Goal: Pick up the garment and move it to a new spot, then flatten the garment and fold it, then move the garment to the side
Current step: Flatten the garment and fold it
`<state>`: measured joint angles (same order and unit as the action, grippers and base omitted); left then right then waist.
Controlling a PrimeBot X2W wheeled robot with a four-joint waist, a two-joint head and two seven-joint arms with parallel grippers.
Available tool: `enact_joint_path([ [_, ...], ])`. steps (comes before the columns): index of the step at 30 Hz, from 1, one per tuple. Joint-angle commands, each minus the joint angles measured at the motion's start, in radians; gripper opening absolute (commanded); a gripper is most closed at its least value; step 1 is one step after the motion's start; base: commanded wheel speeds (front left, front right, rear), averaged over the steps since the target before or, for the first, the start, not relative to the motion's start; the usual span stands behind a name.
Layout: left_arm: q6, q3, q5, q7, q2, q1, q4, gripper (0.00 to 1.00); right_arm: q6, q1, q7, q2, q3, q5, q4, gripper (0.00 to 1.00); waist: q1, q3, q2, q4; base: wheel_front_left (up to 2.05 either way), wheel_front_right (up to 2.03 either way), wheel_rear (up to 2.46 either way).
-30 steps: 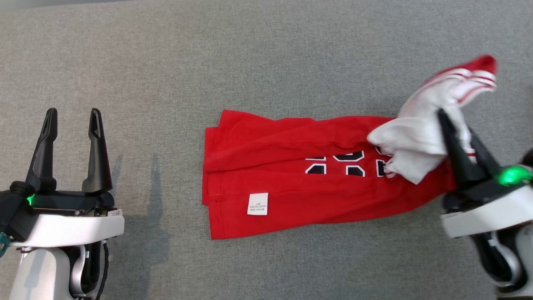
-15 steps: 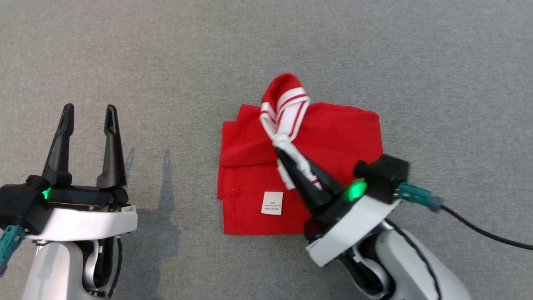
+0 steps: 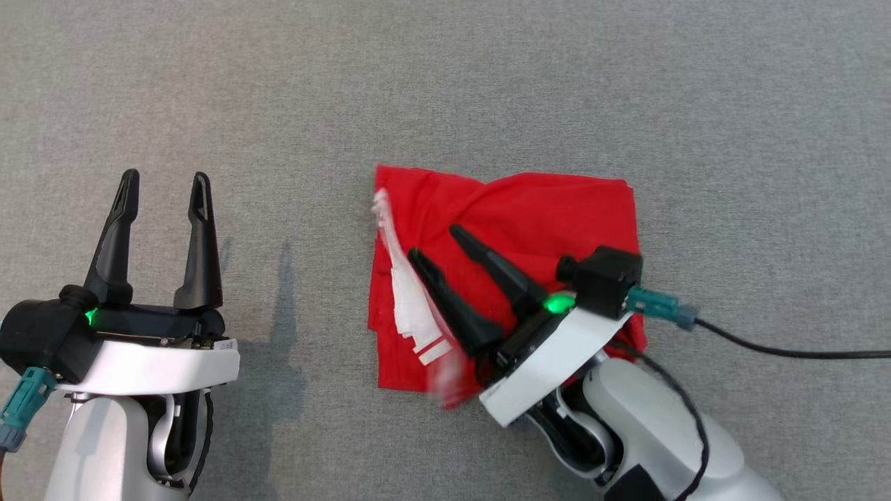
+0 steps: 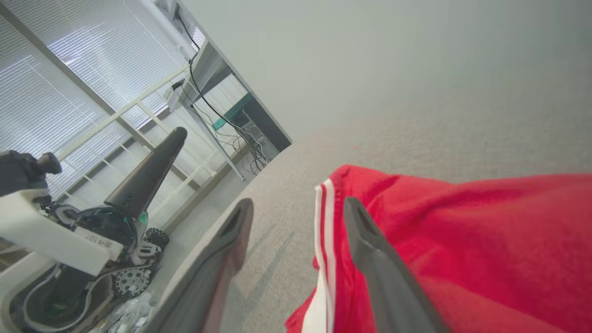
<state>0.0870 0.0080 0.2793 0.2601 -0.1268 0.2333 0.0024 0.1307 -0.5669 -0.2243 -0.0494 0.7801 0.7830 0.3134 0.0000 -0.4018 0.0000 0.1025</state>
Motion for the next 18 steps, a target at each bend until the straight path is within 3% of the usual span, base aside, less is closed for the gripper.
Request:
enact_joint_path([
  [1, 0.005, 0.005, -0.009, 0.003, -0.005, 0.017, 0.002, 1.00, 0.000, -0.026, -0.020, -0.004, -0.008, 0.015, -0.014, 1.00, 0.0000, 0.001, 0.0000, -0.008, 0.00, 0.00, 0.00],
  [7, 0.008, 0.016, -0.025, 0.003, -0.007, 0.007, 0.004, 1.00, 0.000, -0.037, -0.041, -0.007, -0.111, 0.020, -0.099, 1.00, 0.0000, 0.017, 0.0000, -0.032, 0.00, 0.00, 0.00],
  [18, -0.006, 0.038, -0.039, 0.003, -0.007, -0.036, 0.000, 1.00, 0.000, 0.165, -0.032, -0.150, -0.545, -0.176, -0.249, 1.00, 0.0000, 0.061, 0.0000, -0.065, 0.00, 0.00, 0.00],
])
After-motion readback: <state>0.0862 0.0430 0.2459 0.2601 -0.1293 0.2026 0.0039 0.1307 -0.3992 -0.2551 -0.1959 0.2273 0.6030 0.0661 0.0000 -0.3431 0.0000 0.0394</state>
